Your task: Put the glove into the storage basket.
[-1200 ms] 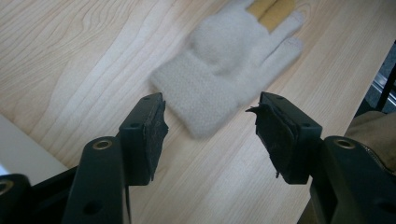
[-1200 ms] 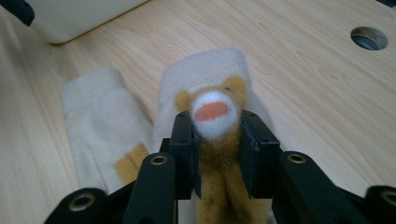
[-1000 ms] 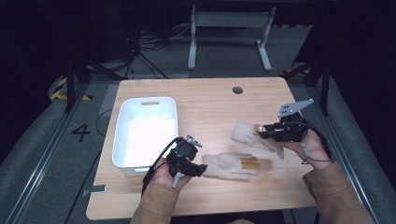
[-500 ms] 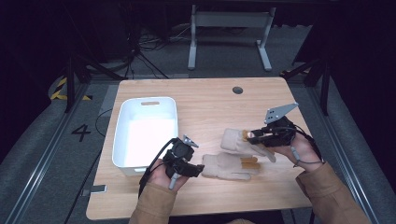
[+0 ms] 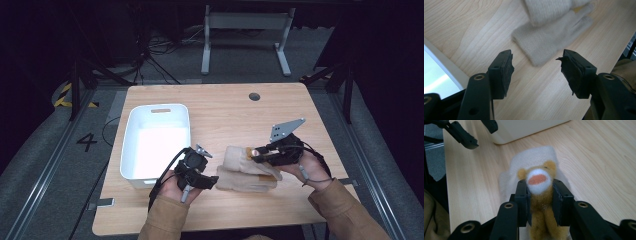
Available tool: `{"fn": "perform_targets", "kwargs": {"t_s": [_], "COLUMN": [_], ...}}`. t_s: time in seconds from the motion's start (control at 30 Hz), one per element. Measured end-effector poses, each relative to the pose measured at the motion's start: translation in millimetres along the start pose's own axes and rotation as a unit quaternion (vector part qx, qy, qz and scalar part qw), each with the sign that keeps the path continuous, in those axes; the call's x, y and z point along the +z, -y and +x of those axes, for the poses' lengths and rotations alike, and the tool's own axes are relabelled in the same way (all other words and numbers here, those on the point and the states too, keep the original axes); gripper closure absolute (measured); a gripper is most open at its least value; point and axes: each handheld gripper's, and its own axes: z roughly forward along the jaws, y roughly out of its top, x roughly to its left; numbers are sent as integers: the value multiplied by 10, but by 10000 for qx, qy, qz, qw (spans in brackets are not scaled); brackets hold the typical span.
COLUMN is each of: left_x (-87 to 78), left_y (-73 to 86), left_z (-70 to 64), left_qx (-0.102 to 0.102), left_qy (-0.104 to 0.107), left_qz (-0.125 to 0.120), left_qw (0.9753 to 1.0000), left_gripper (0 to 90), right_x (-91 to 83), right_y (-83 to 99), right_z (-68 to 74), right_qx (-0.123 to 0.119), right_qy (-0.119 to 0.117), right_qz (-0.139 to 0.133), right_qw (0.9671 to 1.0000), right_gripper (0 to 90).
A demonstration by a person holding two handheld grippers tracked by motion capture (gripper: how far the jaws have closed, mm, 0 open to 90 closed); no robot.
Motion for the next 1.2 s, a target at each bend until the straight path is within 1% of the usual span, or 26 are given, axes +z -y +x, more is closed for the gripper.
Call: {"fn": "perform_targets", "kwargs": {"t_s": [0.17,0.23,0.37,0.53,0.73,0.93,1.03,1.2], "left_x": [8,9,15,32,71,89,102,101], "left_y": [-8,-9,-25,-61,-113,-142,-147,-146], "left_z": [-4,-5,-2,-1,-30,-35,-43,-42], "left_qx": [14,10,30,75,165,204,236,229], "left_qy": [11,11,36,47,89,122,126,123], "left_qz": [6,0,21,11,19,38,52,47], "left_qw": [10000,10000,10000,10000,9998,9997,9996,9997], "left_gripper": [427,427,427,427,427,427,427,427], "right_x": [75,95,163,240,273,327,363,422], "right_y": [-14,-13,-5,37,94,146,172,185], "right_z": [77,94,124,168,195,203,193,209], "right_qx": [-64,-57,-26,-25,17,3,28,78], "right_qy": [-85,-103,-239,-236,-286,-425,-421,-361], "right_qz": [77,86,134,221,283,361,421,500], "right_qw": [9999,9999,9996,9995,9992,9984,9982,9981], "right_gripper": [691,691,690,689,689,686,685,682]}}
